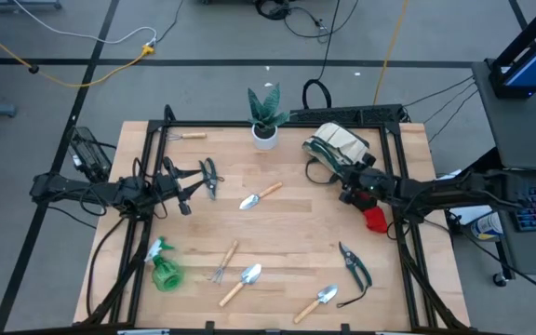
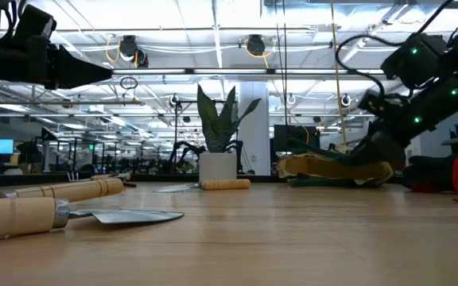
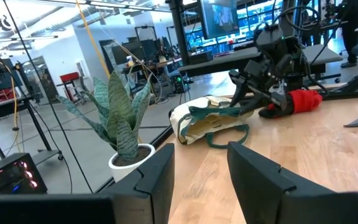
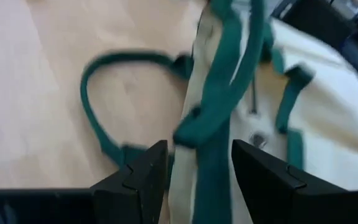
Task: Pick & Place Garden tools in Gardening bag
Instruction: Prepare the gardening bag
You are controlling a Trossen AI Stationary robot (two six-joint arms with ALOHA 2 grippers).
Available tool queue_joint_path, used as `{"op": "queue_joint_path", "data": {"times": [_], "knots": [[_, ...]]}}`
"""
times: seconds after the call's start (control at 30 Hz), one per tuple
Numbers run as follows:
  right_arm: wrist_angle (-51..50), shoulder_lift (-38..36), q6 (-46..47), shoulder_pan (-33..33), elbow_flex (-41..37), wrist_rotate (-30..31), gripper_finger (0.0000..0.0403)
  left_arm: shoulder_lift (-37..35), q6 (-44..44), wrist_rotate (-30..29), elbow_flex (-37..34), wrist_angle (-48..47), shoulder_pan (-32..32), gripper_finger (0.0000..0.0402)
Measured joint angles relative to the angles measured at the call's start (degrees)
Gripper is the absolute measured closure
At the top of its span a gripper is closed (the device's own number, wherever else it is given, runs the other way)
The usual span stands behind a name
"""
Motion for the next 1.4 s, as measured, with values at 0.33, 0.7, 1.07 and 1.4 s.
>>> {"op": "queue_joint_path", "data": {"times": [0.33, 0.7, 1.07, 1.4], "knots": [[0.6, 4.5, -2.7, 0.0, 0.6, 3.3, 0.0227, 0.0, 0.0, 0.0, 0.0, -0.1, 0.0, 0.0247], [2.0, 5.5, -2.2, 0.0, 0.7, 8.4, 0.0233, 0.0, 0.0, 0.0, 0.0, -0.1, 0.0, 0.0247], [2.4, 5.5, -1.2, 0.0, 0.7, 11.9, 0.0337, 0.0, 0.0, 0.0, 0.0, -0.1, 0.0, 0.0247], [2.4, 5.5, -0.8, 0.0, 0.7, 11.9, 0.0395, 0.0, 0.0, 0.1, 0.0, -0.1, 0.0, 0.0247]]}}
